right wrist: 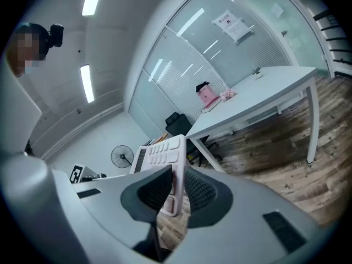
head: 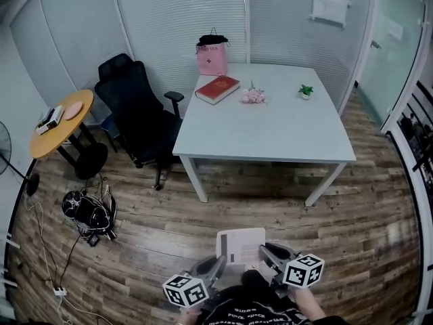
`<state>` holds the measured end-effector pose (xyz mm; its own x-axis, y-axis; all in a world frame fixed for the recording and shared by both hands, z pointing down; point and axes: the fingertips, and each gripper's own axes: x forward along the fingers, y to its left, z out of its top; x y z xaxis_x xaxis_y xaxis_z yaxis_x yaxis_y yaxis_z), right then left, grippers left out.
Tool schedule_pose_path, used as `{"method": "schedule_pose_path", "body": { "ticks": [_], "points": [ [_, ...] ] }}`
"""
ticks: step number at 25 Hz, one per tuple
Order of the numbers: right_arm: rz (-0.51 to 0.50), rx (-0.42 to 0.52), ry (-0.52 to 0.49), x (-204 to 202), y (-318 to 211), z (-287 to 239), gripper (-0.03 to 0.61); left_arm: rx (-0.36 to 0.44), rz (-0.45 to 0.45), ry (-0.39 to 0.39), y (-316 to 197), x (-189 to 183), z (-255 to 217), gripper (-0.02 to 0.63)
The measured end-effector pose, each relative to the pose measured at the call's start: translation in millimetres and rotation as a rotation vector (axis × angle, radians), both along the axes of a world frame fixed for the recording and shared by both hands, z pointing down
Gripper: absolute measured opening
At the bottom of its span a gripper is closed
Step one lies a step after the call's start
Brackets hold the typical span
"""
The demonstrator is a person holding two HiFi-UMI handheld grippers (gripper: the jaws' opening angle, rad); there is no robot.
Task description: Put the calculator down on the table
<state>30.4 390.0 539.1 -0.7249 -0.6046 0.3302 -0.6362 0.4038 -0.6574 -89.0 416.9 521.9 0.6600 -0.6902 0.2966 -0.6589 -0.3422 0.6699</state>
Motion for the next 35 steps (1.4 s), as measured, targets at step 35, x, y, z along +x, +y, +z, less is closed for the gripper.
{"method": "schedule_pose_path", "body": {
  "ticks": [35],
  "points": [
    [0.053, -0.038, 0.005, 104, -209, 20, 0.075, -0.052, 0.02, 0.049, -216, 102, 25, 0.055]
  ]
}}
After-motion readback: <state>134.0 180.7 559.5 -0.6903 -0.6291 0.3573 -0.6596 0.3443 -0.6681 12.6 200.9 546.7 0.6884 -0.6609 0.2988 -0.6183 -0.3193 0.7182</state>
